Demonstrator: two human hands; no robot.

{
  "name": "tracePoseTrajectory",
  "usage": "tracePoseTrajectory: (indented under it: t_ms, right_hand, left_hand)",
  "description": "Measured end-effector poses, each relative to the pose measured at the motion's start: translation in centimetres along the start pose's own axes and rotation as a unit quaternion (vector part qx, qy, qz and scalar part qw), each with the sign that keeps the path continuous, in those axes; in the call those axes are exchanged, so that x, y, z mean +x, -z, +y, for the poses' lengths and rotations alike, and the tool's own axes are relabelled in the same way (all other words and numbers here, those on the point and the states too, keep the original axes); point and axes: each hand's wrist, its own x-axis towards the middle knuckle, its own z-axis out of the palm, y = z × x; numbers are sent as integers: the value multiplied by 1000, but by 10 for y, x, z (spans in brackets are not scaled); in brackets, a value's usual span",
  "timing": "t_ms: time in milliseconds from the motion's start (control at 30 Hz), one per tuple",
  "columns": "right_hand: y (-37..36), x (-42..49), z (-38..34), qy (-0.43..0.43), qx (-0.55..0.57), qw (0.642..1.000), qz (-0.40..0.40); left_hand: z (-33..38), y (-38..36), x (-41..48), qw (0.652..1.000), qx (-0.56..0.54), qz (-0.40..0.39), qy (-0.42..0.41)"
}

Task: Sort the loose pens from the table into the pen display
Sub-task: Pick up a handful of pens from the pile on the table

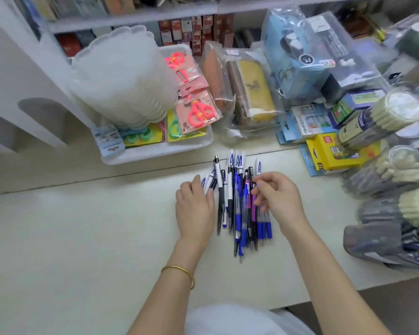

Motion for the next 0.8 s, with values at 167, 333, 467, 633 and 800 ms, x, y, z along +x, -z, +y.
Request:
tracePoseTrajectory:
  t_ms: [167, 333, 467, 633, 800]
  right_hand:
    - [0, 12, 4, -2, -2, 1000, -13]
    - [0, 22, 7, 2, 18, 1000, -10]
    - [0, 25, 10, 1, 29, 1000, -2]
    - [2, 26, 12, -4, 37, 999, 1]
    - [1, 24, 12, -3, 40, 999, -5]
  left_hand:
    - [33, -10, 5, 999, 24, -17, 30]
    - [36, -19, 2, 997, 74, 2, 26]
    - [34, -22, 2, 996, 85, 25, 22]
    - [31, -19, 2, 994, 101, 3, 32]
    - [31, -15, 7, 988, 152, -7, 23]
